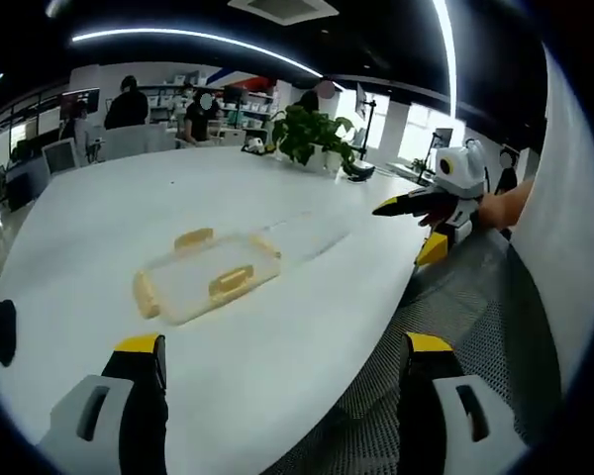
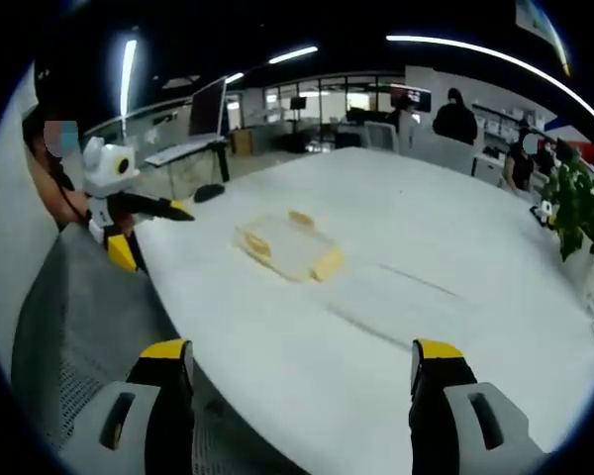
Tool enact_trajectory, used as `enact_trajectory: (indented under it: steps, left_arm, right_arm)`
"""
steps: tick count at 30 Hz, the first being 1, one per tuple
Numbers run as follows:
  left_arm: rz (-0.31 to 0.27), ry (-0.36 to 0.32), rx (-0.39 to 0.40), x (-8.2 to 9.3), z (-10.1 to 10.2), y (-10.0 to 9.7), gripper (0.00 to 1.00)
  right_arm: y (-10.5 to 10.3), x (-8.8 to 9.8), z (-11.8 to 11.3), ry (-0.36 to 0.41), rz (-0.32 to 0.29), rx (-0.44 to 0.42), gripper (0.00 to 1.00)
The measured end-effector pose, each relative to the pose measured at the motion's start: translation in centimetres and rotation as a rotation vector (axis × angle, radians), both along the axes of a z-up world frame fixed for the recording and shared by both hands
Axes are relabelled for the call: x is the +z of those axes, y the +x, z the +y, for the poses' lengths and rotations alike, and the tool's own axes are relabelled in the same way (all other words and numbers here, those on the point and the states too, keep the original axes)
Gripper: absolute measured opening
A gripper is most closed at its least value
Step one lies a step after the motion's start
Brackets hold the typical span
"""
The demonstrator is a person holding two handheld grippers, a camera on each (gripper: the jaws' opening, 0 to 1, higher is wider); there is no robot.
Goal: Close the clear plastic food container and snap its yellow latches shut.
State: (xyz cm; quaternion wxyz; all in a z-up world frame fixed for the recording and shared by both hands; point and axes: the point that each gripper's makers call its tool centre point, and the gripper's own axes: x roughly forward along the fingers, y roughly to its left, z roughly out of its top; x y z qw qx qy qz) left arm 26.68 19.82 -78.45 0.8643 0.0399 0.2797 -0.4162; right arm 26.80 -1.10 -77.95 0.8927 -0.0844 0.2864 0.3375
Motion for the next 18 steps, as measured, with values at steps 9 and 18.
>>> enact_trajectory:
  steps: [9,18]
  left_arm:
    - [0.001,0.003,-0.006,-0.11,-0.01,-0.06,0.99]
    - [0.001,0.004,-0.006,-0.01,-0.08,-0.08,0.99]
  right_arm:
    - [-0.03,-0.04,0.06,0.001,-0.001,0.003,0.91]
    - [-0.14,-0.18,0.16,-0.009,0.001,0.016,0.91]
